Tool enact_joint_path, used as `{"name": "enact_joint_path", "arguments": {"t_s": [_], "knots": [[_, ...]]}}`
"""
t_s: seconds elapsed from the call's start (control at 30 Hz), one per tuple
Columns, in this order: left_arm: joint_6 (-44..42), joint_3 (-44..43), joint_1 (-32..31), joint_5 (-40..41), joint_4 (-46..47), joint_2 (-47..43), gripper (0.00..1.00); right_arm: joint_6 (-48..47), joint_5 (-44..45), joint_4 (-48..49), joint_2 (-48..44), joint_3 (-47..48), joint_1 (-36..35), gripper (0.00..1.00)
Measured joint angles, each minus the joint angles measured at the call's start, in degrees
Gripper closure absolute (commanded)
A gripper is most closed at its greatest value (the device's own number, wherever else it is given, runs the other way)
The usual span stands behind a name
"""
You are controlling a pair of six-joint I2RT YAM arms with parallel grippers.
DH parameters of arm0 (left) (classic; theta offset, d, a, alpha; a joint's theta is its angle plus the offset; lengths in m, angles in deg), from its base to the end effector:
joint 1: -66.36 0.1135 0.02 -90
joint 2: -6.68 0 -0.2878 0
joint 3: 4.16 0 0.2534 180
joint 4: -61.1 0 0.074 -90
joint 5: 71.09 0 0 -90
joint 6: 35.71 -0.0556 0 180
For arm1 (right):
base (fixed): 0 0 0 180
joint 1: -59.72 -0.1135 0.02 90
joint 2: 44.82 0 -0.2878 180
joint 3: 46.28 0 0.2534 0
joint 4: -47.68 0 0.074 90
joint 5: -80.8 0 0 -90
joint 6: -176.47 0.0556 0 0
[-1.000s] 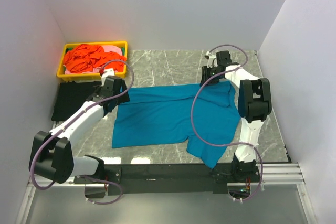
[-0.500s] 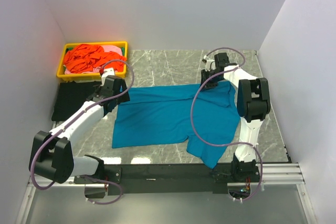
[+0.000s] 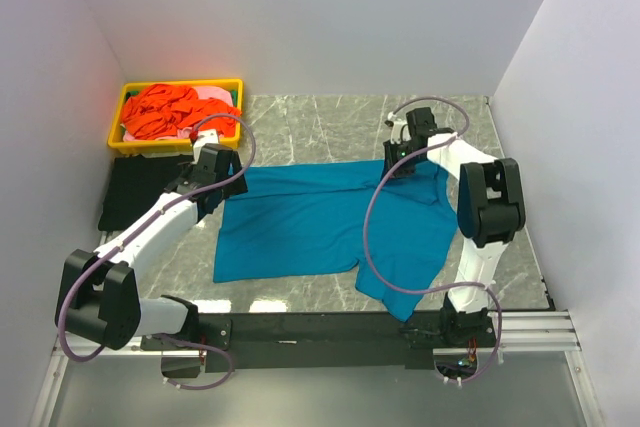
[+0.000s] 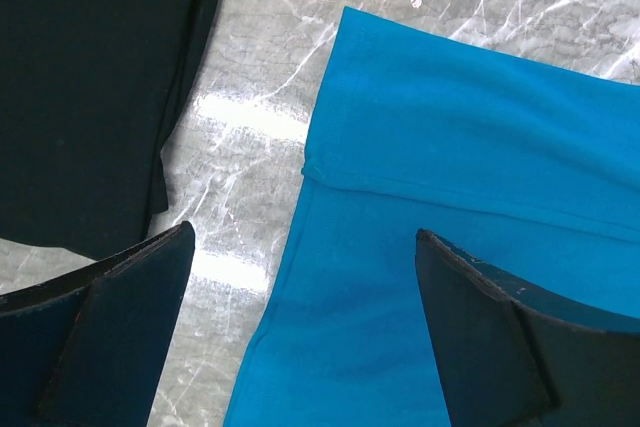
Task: Fold and stack the t-shirts
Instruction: Fold the tshirt
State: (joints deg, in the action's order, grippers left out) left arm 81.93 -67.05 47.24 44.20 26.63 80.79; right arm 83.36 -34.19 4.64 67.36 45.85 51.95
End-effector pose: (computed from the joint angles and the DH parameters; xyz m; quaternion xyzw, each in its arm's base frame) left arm 0.2691 -0.0681 0.2521 -0.1495 0.8951 0.0401 0.4182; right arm 0.4159 0.0805 0.1822 -0.1401 0.9405 0.2195 0.2184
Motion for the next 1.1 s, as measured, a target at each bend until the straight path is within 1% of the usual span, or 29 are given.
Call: {"name": "enact_joint_path", "arguments": {"t_s": [0.2, 0.4, 0.6, 0.63, 0.73, 0.77, 0.8, 0.87, 0.9, 1.0, 1.1], "knots": [[0.0, 0.0, 0.0, 0.0, 0.0, 0.0, 0.03, 5.4, 3.6, 0.5, -5.5, -4.8, -2.8, 0.97], [0.0, 0.0, 0.0, -0.1, 0.0, 0.0, 0.03, 12.1, 6.3, 0.9, -8.9, -9.7, -6.8, 0.92], [0.0, 0.0, 0.0, -0.5, 0.0, 0.0, 0.03, 17.5, 7.4, 0.9, -10.9, -15.7, -9.4, 0.82], [0.0, 0.0, 0.0, -0.6, 0.0, 0.0, 0.03, 18.1, 7.5, 0.9, -11.9, -17.0, -9.8, 0.79], [0.0, 0.0, 0.0, -0.6, 0.0, 0.0, 0.03, 19.3, 7.9, 0.5, -16.6, -20.1, -10.5, 0.73], [0.0, 0.0, 0.0, -0.7, 0.0, 0.0, 0.03, 19.6, 8.1, 0.4, -18.6, -20.9, -10.6, 0.69], [0.0, 0.0, 0.0, -0.8, 0.0, 0.0, 0.03, 19.9, 8.6, 0.2, -20.7, -21.5, -10.7, 0.64], [0.0, 0.0, 0.0, -1.1, 0.0, 0.0, 0.03, 20.4, 11.5, 0.0, -25.1, -22.3, -10.8, 0.58], [0.0, 0.0, 0.0, -1.3, 0.0, 0.0, 0.03, 20.8, 13.4, 0.0, -27.5, -22.6, -10.8, 0.55], [0.0, 0.0, 0.0, -1.8, 0.0, 0.0, 0.03, 22.1, 17.8, 0.7, -34.0, -23.9, -8.2, 0.54], [0.0, 0.0, 0.0, -3.1, 0.1, 0.0, 0.03, 23.5, 19.0, 3.0, -38.1, -26.8, -1.2, 0.55]]}}
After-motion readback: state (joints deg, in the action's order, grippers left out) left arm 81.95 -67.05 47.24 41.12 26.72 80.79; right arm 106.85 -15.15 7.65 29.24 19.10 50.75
